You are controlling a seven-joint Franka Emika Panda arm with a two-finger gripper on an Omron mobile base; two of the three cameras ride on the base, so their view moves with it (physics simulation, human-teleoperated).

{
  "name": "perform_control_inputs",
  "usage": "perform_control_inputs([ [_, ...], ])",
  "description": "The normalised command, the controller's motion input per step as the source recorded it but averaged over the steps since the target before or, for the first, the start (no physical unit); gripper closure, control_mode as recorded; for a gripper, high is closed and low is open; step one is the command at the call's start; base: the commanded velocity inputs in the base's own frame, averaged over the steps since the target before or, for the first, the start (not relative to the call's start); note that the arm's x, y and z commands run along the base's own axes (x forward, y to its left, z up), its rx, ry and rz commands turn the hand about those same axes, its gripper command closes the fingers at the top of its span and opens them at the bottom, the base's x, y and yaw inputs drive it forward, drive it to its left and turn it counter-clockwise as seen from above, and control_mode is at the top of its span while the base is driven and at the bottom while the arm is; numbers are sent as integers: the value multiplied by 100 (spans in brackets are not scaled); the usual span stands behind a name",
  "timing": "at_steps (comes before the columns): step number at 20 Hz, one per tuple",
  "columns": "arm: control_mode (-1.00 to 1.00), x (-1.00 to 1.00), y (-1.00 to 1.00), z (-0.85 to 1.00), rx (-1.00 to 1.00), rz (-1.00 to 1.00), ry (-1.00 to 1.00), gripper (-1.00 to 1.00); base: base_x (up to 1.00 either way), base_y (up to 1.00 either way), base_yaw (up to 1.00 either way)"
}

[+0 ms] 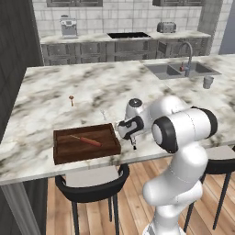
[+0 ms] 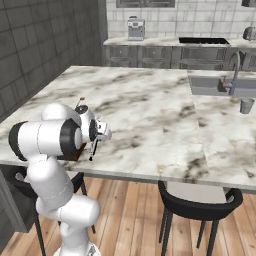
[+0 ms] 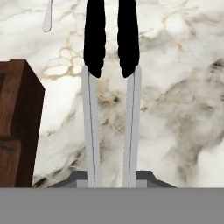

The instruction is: Take the tongs from the drawer on the right and place them on the dining counter next to the tray containing the hot dog.

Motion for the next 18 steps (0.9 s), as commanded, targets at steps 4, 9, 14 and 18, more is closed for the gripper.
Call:
perform_control_inputs([
  [4,-100,26,0,-31,1,0,0,100,0,0,0],
  [9,-100,23,3,-40,1,0,0,100,0,0,0],
  [14,-100,23,14,-37,0,0,0,100,0,0,0],
  [18,-100,11,20,-30,0,-1,0,100,0,0,0],
])
